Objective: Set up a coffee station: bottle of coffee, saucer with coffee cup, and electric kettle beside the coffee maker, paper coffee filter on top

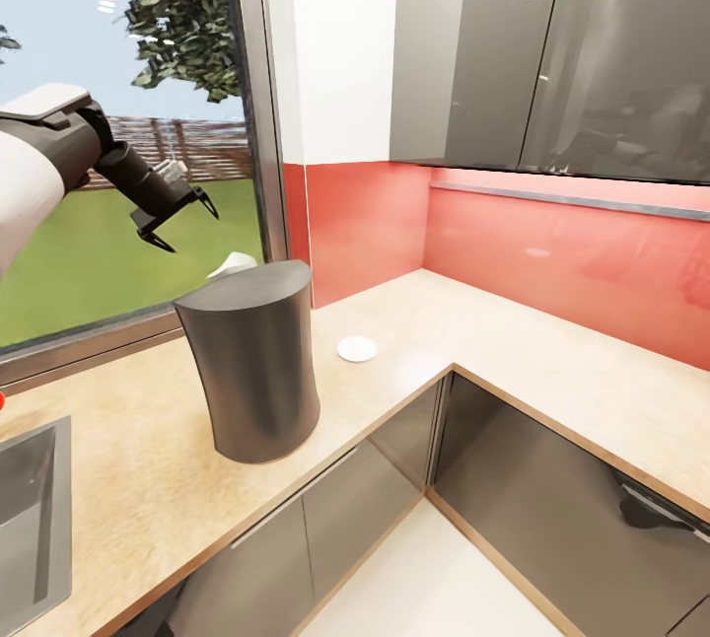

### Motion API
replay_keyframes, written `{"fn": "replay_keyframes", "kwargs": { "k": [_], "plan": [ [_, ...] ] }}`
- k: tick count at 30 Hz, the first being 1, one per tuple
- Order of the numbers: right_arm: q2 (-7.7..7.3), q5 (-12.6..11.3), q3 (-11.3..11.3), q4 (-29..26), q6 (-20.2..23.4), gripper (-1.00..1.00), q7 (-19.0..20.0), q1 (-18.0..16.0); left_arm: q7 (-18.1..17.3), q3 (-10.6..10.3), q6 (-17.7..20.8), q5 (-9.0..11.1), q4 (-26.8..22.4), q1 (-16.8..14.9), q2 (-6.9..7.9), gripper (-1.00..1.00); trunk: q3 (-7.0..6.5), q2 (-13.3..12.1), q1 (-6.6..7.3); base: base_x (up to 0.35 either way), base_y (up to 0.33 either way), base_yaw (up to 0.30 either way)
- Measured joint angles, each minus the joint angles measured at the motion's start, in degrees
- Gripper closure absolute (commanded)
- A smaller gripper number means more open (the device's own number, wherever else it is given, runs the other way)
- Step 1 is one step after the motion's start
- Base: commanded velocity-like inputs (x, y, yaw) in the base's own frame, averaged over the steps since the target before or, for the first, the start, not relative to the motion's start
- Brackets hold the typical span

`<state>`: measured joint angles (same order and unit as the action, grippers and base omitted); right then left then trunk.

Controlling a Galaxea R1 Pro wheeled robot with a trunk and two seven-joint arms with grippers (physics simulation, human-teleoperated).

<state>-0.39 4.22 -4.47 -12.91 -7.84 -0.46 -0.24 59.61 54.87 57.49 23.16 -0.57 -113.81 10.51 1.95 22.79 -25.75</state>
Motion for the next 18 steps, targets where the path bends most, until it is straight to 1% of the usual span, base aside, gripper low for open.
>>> {"fn": "replay_keyframes", "kwargs": {
  "k": [4,12,15,18],
  "plan": [
    [0.00,0.00,0.00,0.00,0.00,-1.00,0.00,0.00,-0.01,0.17,-0.02,0.00,-0.05,-0.08,-0.02,-1.00,0.00,-0.01,-0.01,-0.065,0.000,0.000],
    [0.00,-0.04,0.00,-0.08,0.00,-1.00,-0.01,0.00,-0.02,0.06,-0.03,0.04,-0.07,-0.13,-0.03,-1.00,0.00,0.01,-0.03,-0.249,0.000,0.000],
    [0.00,-0.01,0.00,-0.09,0.00,-1.00,0.00,0.00,-0.01,0.03,-0.01,0.02,-0.07,-0.12,-0.04,-1.00,0.00,0.00,-0.01,-0.075,0.000,0.007],
    [0.02,-0.03,0.00,-0.09,0.00,-1.00,-0.01,0.00,-0.03,-0.01,0.02,0.05,-0.07,-0.11,-0.04,-1.00,0.00,0.00,0.00,-0.022,0.000,0.129]
  ]
}}
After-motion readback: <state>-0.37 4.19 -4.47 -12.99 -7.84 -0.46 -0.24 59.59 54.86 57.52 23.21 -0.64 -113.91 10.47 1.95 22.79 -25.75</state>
